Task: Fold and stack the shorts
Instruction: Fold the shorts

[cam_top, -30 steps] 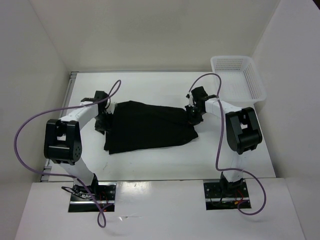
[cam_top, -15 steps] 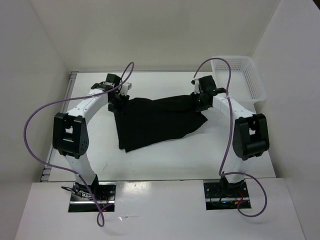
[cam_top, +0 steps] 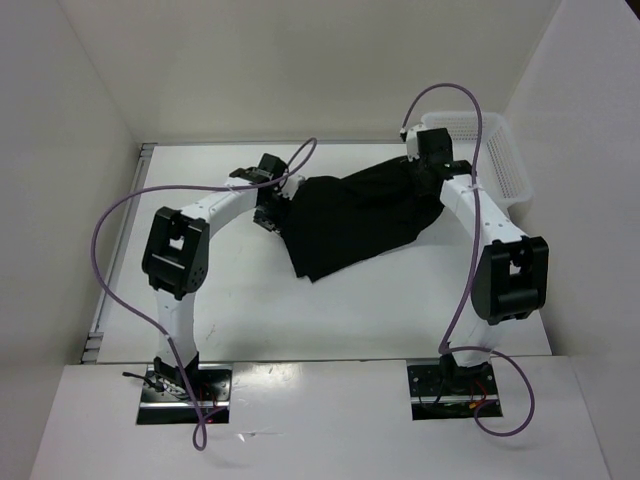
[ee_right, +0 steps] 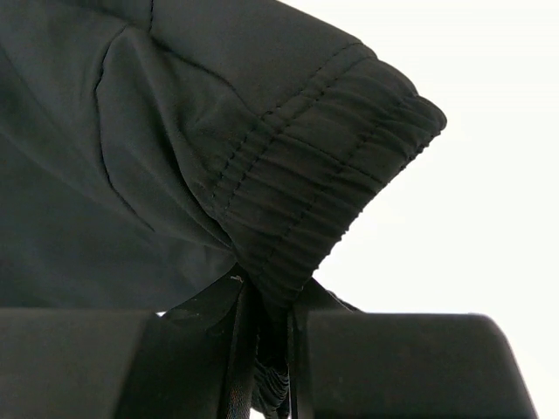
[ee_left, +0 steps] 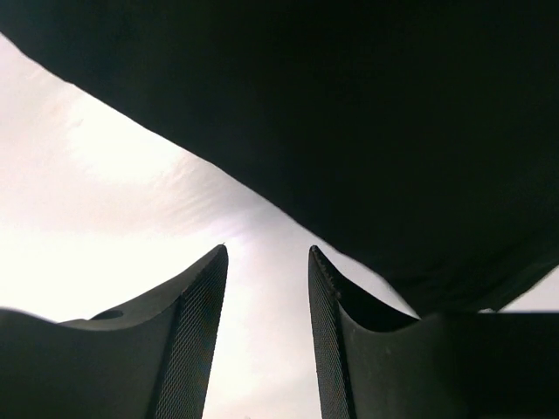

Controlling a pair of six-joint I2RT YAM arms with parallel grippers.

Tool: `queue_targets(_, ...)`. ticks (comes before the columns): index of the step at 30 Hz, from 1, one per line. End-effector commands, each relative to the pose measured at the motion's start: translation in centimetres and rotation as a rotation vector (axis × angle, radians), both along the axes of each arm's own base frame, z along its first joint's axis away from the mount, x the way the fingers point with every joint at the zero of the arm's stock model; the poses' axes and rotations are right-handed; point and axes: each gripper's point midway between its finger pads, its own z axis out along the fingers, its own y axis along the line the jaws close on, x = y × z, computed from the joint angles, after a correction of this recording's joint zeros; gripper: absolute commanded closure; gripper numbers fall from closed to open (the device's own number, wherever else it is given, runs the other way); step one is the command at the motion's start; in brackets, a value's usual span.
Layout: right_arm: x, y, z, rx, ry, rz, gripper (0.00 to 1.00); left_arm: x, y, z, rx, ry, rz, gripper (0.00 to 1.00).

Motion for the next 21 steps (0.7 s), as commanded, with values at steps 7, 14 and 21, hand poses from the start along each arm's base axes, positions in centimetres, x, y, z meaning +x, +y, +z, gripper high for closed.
queue_targets(7, 5.2, -1.3, 5.9, -0.06, -0.194, -0.054, 1.0, 1.9, -3.0, -3.4, -0.02, 0.028, -0.049, 0.5)
queue_targets(14, 6.1, -0.4, 5.6, -0.073, -0.199, -0.05, 1.0, 3.0, -6.3, -2.7, -0.147, 0.02, -0.109, 0.47)
queue_targets(21, 5.7, 5.2, 6.2, -0.072, -0.212, 0.05, 1.0, 3.2, -7.7, -5.1, -0.143, 0.061, -0.13, 0.56)
